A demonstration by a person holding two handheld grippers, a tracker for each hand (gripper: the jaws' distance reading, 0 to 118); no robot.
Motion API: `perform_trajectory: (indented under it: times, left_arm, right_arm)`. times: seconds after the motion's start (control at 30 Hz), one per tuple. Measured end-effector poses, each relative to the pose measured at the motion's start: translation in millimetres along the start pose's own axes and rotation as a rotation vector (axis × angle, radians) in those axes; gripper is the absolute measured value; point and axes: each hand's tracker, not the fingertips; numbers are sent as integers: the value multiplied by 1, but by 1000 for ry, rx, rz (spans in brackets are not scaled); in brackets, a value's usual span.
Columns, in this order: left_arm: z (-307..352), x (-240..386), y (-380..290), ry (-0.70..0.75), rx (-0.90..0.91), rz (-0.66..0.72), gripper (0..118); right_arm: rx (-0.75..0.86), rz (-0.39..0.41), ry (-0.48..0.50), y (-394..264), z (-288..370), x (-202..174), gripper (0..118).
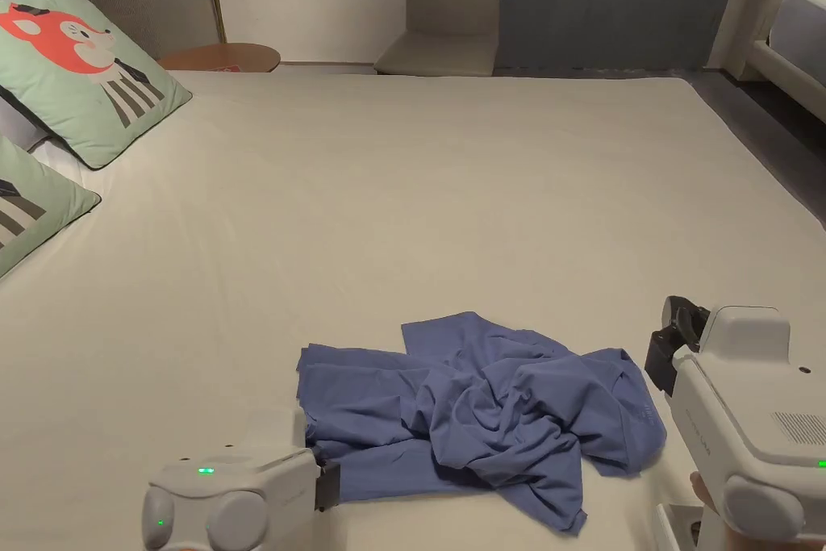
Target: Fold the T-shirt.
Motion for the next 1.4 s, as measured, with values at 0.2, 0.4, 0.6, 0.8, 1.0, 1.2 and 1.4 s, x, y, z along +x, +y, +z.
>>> perform_trajectory:
  times: [0.2,0.4,0.6,0.8,1.0,1.2,1.4]
  left_arm:
    - [12,-5,12,-68,48,2,2]
    - [3,-15,8,-90,27,50,2]
    - [-6,-16,15,-87,24,48,2]
    - [-7,-18,12,-91,14,62,2]
    - [-8,-21,21,-104,11,79,2]
    - [-14,-27,34,-110,7,119,2]
    - [24,-28,79,-131,159,117,2]
  right_arm:
    - [-371,5,3,5,-80,24,85]
    - [-588,-73,56,-17,-144,31,108]
    - [-688,-19,80,-40,-174,20,77]
    - [-681,-18,104,-52,-167,15,11]
    - [-537,38,83,-21,-148,16,10]
    - [-360,40,104,38,-117,26,10]
    - [-177,44,102,99,-92,36,9]
